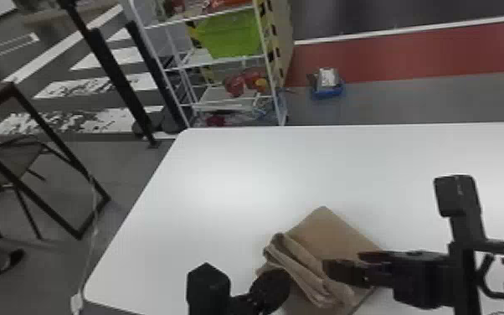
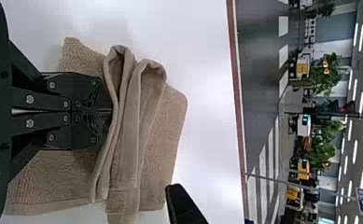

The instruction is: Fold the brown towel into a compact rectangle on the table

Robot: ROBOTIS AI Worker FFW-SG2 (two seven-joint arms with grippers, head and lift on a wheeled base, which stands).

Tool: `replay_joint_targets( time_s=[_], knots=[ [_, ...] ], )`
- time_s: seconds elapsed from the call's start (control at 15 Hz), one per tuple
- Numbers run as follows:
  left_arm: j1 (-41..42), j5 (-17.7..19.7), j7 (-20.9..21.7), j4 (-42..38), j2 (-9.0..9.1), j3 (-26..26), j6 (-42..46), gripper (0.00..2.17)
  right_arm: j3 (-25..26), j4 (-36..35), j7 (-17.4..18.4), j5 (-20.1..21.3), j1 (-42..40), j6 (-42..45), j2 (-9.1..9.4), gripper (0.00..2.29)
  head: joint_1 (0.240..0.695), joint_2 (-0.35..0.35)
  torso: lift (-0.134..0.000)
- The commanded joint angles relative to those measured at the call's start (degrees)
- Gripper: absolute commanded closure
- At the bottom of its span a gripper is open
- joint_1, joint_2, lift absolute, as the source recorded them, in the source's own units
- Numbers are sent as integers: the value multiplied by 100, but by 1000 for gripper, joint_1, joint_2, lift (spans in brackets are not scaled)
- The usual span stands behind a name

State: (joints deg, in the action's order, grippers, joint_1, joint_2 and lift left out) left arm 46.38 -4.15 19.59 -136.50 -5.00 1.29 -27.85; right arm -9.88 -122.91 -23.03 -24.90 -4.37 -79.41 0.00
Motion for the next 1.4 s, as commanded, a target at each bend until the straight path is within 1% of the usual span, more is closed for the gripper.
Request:
replay_joint_targets(
  time_s=[0.0, 0.13, 0.2, 0.27, 0.33, 0.4, 0.47, 0.53, 0.6, 0.67, 0.73, 0.8, 0.93, 1.0, 1.13, 1.33],
  knots=[
    [3, -68, -17, -17, 16, 82, 11, 1794, 144, -58, 0, -94, -73, 0, 5, 107, 695, 350, -123],
    [-67, -42, -122, 18, 60, 258, 187, 1794, 285, -207, 0, -218, -179, -18, 5, 107, 695, 350, -123],
    [-120, 20, -157, 36, 69, 364, 451, 1794, 337, -357, 0, -261, -284, -18, 5, 110, 695, 350, -123],
    [-243, 90, -157, 98, 69, 478, 468, 1794, 408, -576, -17, -270, -425, -18, 5, 134, 695, 350, -123],
    [-358, 108, -157, 150, 78, 575, 468, 1794, 496, -717, -35, -253, -583, -18, 5, 208, 695, 350, -123],
    [-428, 152, -157, 185, 86, 636, 468, 1794, 575, -858, -79, -191, -644, 0, 5, 380, 695, 350, -123],
    [-516, 283, -96, 247, 86, 724, 468, 1794, 671, -1007, -228, -156, -697, -35, 5, 704, 695, 350, -123],
    [-621, 442, 18, 326, 86, 821, 433, 1794, 768, -1113, -404, -138, -820, -158, 5, 1180, 695, 350, -123],
    [-753, 547, 150, 432, 86, 882, 363, 1794, 821, -1253, -536, -94, -996, -176, 5, 1501, 695, 350, -123],
    [-885, 626, 256, 519, 86, 917, 275, 1794, 821, -1473, -659, 99, -1233, -176, 5, 1703, 695, 350, -123],
    [-964, 740, 317, 581, 86, 988, 187, 1794, 759, -1719, -703, 380, -1479, -71, 5, 1774, 695, 350, -123],
    [-1026, 802, 423, 625, 95, 1040, 117, 1794, 645, -1912, -694, 732, -1708, 17, 5, 1771, 695, 350, -123],
    [-1078, 872, 475, 695, 95, 1084, 11, 1794, 487, -2062, -632, 1382, -2200, 896, 5, 1774, 695, 350, -123],
    [-1087, 907, 484, 704, 95, 1111, -7, 1794, 469, -2027, -606, 1593, -2341, 1283, 5, 1774, 695, 350, -123],
    [-1087, 934, 563, 704, 95, 1163, -42, 1794, 478, -1789, -474, 1883, -2525, 2074, 5, 1774, 695, 341, -123],
    [-1096, 934, 634, 695, 95, 1207, -94, 1794, 566, -1394, -430, 2015, -2385, 2267, 5, 1774, 695, 304, -123]
  ],
)
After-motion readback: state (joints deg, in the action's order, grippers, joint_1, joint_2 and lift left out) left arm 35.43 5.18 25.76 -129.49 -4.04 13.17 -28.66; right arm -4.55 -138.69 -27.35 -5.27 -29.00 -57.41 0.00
